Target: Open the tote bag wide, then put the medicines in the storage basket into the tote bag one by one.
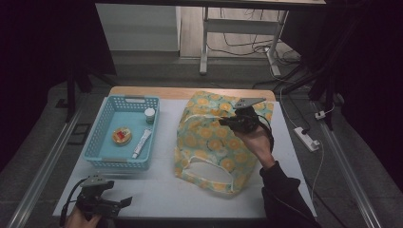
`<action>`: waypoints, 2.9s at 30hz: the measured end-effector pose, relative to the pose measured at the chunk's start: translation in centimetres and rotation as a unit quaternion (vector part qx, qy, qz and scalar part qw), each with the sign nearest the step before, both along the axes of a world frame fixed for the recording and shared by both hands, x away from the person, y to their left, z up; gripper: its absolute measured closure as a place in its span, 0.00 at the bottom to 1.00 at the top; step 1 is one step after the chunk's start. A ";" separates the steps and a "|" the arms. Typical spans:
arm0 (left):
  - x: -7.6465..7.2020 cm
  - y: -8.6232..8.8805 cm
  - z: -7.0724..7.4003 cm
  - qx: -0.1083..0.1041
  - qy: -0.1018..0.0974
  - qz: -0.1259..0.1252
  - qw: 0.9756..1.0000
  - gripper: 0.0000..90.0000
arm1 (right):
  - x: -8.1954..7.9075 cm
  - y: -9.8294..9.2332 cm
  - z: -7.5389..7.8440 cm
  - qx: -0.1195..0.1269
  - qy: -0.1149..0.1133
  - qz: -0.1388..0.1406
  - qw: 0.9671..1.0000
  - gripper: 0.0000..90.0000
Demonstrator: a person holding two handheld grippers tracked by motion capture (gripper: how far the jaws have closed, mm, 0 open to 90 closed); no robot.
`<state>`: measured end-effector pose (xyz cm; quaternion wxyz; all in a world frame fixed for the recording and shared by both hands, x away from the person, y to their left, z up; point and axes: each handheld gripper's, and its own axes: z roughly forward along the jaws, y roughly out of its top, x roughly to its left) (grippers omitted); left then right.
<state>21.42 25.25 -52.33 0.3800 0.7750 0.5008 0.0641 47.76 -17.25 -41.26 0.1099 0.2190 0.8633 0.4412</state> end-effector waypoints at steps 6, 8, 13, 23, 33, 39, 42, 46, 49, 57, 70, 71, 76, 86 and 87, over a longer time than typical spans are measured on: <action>0.0 -0.1 0.0 0.005 0.000 0.001 1.000 0.01 | 0.0 0.2 -0.3 -0.008 0.003 0.003 1.000 1.00; 0.0 0.0 0.0 0.003 0.002 0.004 1.000 0.00 | 0.0 0.3 -0.4 -0.009 0.003 0.003 1.000 1.00; 0.0 -0.1 0.1 0.008 0.002 0.010 1.000 0.00 | 0.0 0.4 -0.4 -0.009 0.004 0.004 1.000 1.00; 0.0 0.1 0.1 0.004 -0.004 0.025 1.000 0.00 | -0.1 0.2 -0.2 -0.007 0.001 0.003 1.000 1.00; 0.0 0.2 0.6 -0.007 -0.011 0.022 1.000 0.00 | -0.2 0.1 -0.2 -0.006 0.001 0.003 1.000 1.00; 0.1 0.2 0.9 -0.011 -0.017 0.016 1.000 0.00 | -0.2 0.1 -0.2 -0.006 0.000 0.003 1.000 1.00; 0.2 0.3 1.2 -0.021 -0.020 0.013 0.999 0.00 | -0.2 0.1 -0.1 -0.005 0.000 0.003 1.000 1.00; 0.3 0.8 1.4 -0.037 -0.019 0.021 0.999 0.00 | -0.2 0.0 -0.1 -0.005 0.000 0.003 1.000 1.00; 0.3 1.0 1.6 -0.035 -0.025 0.019 0.999 0.00 | -0.2 -0.1 0.0 -0.003 0.002 0.003 1.000 1.00; 0.5 1.3 2.8 -0.043 -0.039 0.027 0.998 0.00 | -0.2 -0.1 -0.1 -0.003 0.002 0.004 1.000 1.00; 2.1 1.5 4.8 -0.033 -0.058 0.020 0.998 0.00 | -0.2 -0.1 -0.1 -0.004 0.002 0.004 1.000 1.00; 2.3 1.6 4.9 -0.034 -0.060 0.021 0.997 0.00 | -0.2 -0.1 -0.1 -0.004 0.002 0.004 1.000 1.00; 3.6 1.8 5.6 -0.030 -0.056 0.026 0.998 0.00 | -0.1 -0.2 -0.2 0.000 0.007 0.004 1.000 1.00; 6.3 2.0 6.0 -0.020 -0.051 0.022 0.998 0.00 | -0.1 -0.2 -0.2 -0.001 0.005 0.004 1.000 1.00; 6.6 2.1 6.1 -0.019 -0.053 0.021 0.998 0.00 | -0.1 -0.2 -0.2 -0.001 0.004 0.004 1.000 1.00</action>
